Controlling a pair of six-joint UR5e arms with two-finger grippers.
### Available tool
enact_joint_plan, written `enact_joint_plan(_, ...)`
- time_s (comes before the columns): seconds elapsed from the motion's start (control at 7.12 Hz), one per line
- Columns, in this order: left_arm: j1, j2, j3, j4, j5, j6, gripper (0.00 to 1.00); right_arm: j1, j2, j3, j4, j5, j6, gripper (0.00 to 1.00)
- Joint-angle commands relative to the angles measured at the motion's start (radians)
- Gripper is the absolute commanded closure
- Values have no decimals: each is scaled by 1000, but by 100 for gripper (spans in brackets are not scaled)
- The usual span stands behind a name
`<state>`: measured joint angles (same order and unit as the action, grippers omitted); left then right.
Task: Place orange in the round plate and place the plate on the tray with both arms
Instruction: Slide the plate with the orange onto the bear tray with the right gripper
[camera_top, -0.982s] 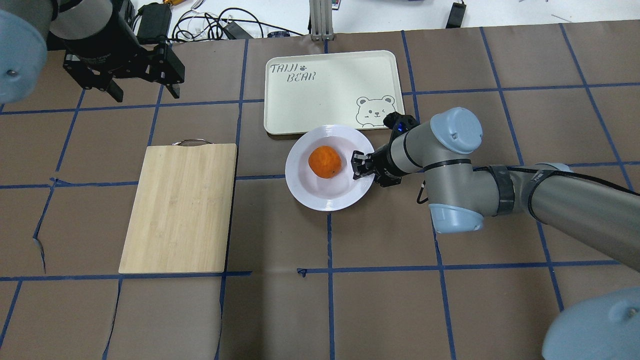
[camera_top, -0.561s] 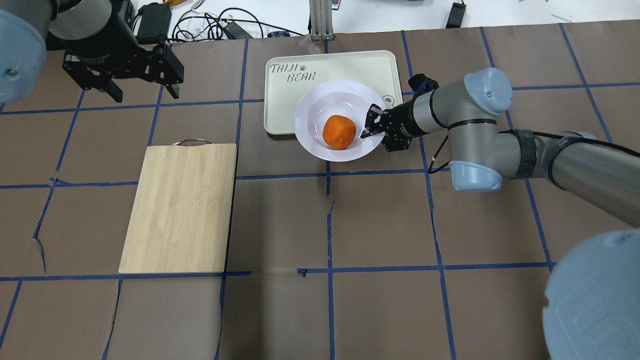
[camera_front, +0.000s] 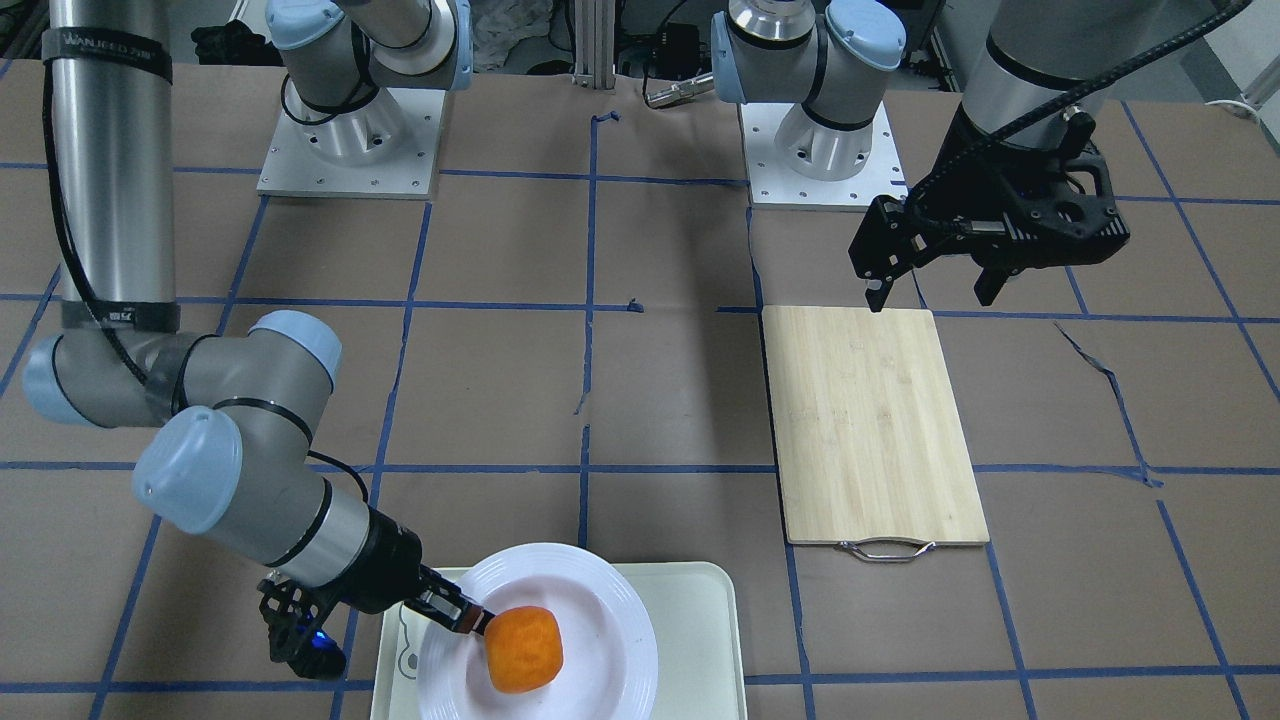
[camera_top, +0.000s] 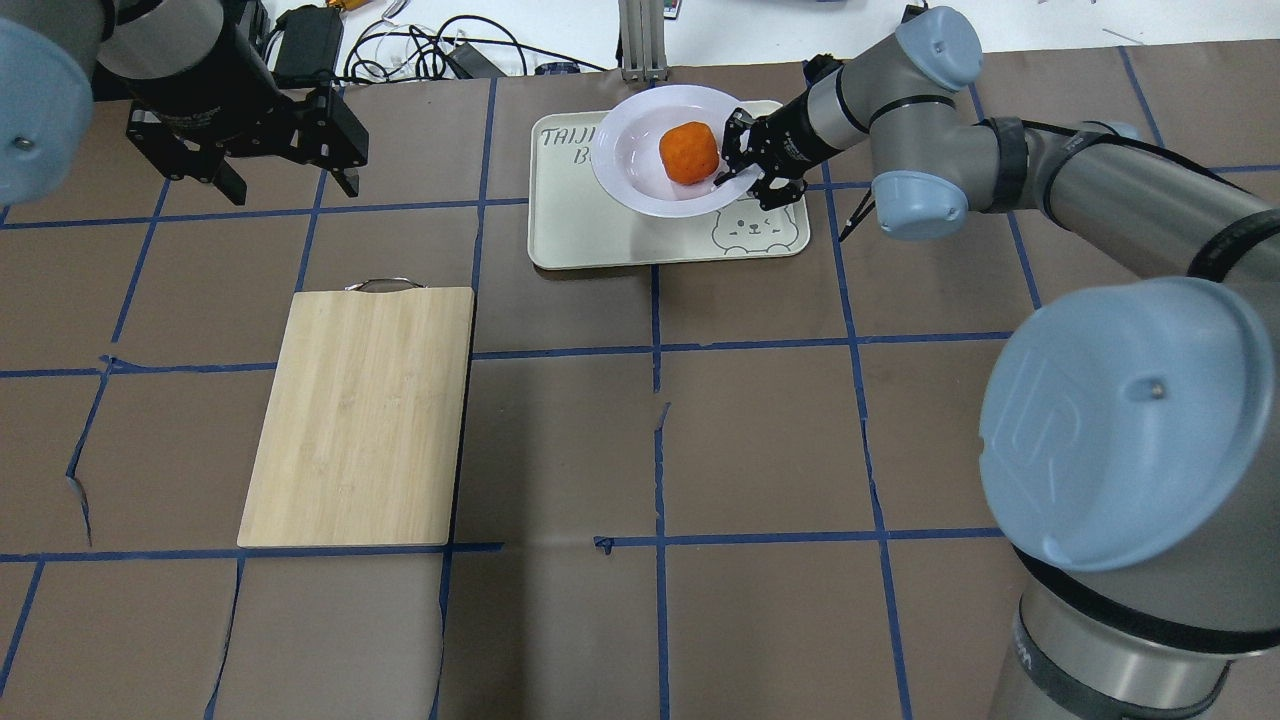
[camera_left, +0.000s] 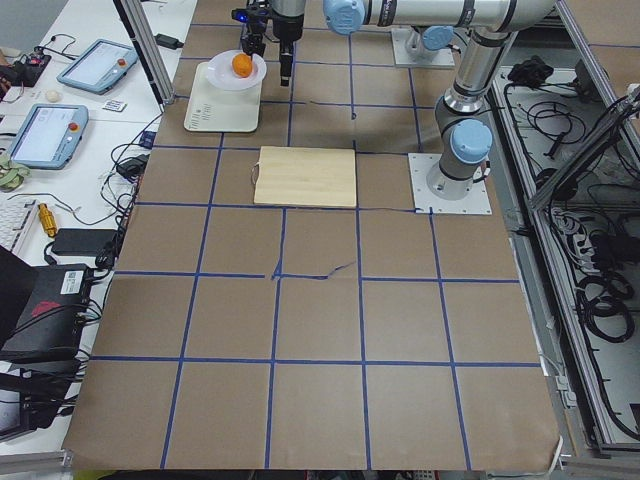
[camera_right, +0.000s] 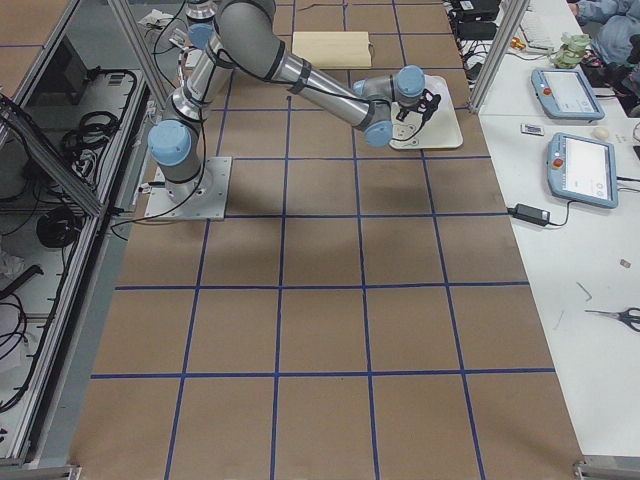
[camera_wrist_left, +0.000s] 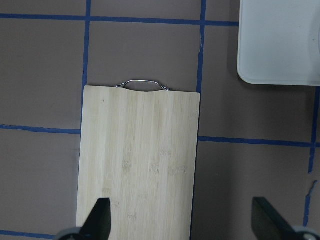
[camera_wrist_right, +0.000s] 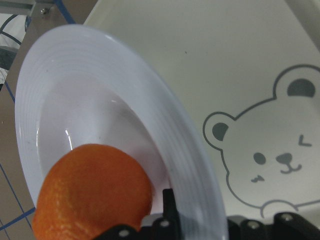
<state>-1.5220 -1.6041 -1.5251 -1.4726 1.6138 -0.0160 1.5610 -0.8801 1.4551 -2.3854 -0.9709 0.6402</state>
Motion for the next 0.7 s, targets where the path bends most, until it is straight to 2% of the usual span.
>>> enact_joint_plan(0.0, -1, 1, 0, 0, -6, -8, 0, 7, 62, -48, 34, 14, 7, 81)
enact_joint_plan(0.14, -1, 0, -1, 0, -5, -7, 0, 13, 64, -47, 35, 14, 9, 70)
enact_joint_plan(0.28, -1, 0, -1, 0, -5, -7, 0, 14, 58, -48, 35, 2, 54, 24)
enact_joint_plan(0.42, -1, -2, -1, 0, -5, -7, 0, 13, 53, -56, 32, 1, 70, 0)
enact_joint_plan(0.56, -1, -2, -1, 0, -5, -7, 0, 1, 23, -64, 41, -23, 47, 0)
